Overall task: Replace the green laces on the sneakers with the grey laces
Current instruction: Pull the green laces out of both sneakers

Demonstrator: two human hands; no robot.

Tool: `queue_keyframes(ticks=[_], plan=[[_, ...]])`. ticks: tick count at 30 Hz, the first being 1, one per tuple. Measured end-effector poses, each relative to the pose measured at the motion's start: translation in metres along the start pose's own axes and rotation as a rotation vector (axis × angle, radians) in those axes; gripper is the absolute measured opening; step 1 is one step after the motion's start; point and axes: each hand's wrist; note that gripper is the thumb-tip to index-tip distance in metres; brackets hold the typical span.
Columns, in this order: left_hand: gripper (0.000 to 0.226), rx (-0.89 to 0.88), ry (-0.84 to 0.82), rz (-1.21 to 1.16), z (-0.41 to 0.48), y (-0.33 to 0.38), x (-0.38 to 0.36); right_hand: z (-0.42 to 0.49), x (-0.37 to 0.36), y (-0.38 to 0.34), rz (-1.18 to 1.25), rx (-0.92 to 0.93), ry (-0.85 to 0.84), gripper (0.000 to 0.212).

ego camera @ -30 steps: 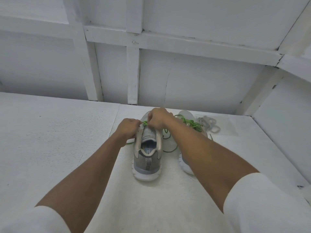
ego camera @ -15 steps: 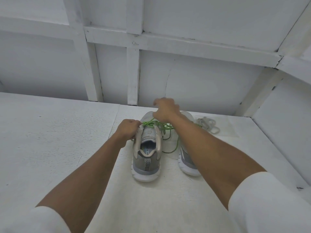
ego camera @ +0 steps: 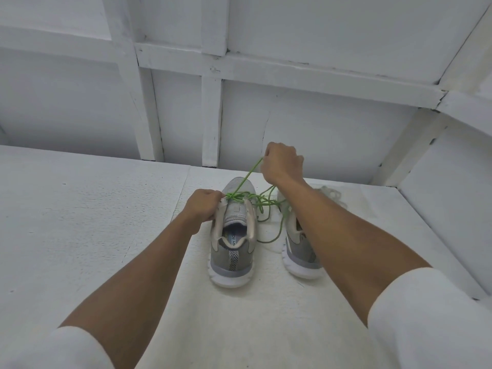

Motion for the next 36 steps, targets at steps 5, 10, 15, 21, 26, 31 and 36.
queue_keyframes(ticks=[5,10,15,21,26,31,36], plan=[[0.028,-0.001,0.003,0.001,0.001,-0.002,0.0,-0.021,-0.016,-0.012,-0.013,0.108,-0.226,0.046],[0.029,-0.006,-0.006,0.003,0.002,-0.002,0.0,-0.032,-0.028,-0.017,-0.061,0.125,-0.41,0.023],[0.029,-0.003,-0.009,0.013,0.004,-0.005,0.002,-0.03,-0.024,-0.015,-0.071,0.113,-0.446,0.02],[0.03,-0.003,-0.019,0.012,0.004,-0.005,0.002,-0.027,-0.02,-0.011,-0.111,0.134,-0.435,0.021],[0.025,0.013,-0.046,0.003,0.004,-0.003,0.002,-0.012,-0.006,0.008,-0.091,0.036,-0.26,0.021],[0.016,0.016,-0.122,0.163,0.009,0.016,0.005,-0.014,-0.007,0.028,-0.226,0.013,-0.209,0.026],[0.018,-0.252,-0.163,0.54,0.02,0.039,-0.004,-0.029,0.001,0.021,0.086,-0.016,-0.255,0.018]])
Point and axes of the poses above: each hand's wrist, its own z-axis towards the middle knuckle, its own x-axis out of the back of the hand, y = z × x, and after that the axes turned 14 degrees about -x, right-handed
